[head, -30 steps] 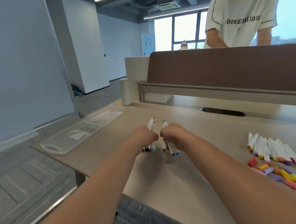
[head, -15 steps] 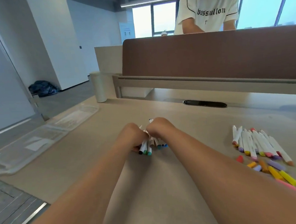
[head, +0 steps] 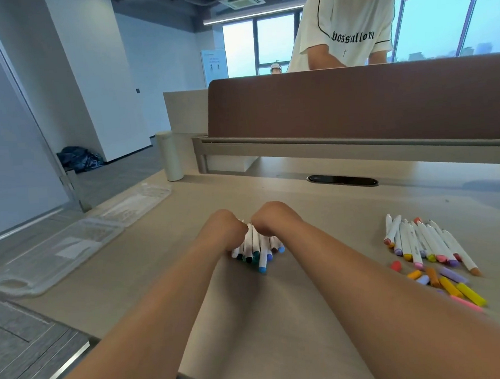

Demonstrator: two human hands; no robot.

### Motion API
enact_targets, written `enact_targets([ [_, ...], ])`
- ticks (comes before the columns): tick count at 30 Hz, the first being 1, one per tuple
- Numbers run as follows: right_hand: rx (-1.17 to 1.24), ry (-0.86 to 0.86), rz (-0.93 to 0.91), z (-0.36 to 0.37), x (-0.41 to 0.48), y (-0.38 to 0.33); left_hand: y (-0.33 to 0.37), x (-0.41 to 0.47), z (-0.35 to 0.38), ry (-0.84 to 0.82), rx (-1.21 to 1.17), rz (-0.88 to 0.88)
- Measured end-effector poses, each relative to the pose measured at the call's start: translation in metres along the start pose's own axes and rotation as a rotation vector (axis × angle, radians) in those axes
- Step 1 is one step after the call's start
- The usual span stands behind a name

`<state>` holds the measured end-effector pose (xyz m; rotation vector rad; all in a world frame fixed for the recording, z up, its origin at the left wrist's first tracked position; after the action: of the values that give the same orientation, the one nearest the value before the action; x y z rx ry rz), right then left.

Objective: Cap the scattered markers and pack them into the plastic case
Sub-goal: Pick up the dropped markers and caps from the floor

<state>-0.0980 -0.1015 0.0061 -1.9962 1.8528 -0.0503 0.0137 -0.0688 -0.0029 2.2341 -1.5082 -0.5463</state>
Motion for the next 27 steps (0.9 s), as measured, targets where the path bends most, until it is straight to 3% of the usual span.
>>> enact_targets([
  [13, -0.108, 0.042, -0.019, 0.001, -0.031, 0.009, -0.005, -0.047, -0.023, 0.026, -0.151, 0.064],
  [18, 0.075, 0.135, -0.062, -0.003, -0.059, -0.004, -0.018, -0.073, -0.046, 0.073, -0.184, 0.101],
  [23, 0.269, 0.279, -0.257, 0.0, -0.106, -0.048, -0.057, -0.101, -0.076, 0.14, -0.382, 0.068],
  [27, 0.288, 0.287, -0.477, 0.027, -0.147, -0.103, -0.111, -0.131, -0.1, 0.184, -0.467, 0.013],
])
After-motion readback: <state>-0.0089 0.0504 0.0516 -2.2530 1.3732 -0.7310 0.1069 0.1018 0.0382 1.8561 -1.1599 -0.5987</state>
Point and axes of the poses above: each hand's wrist, its own x-axis towards the middle knuckle, its own z-axis out of the palm, y = z × x, the point moved 5 cm from there along x, towards the middle knuckle
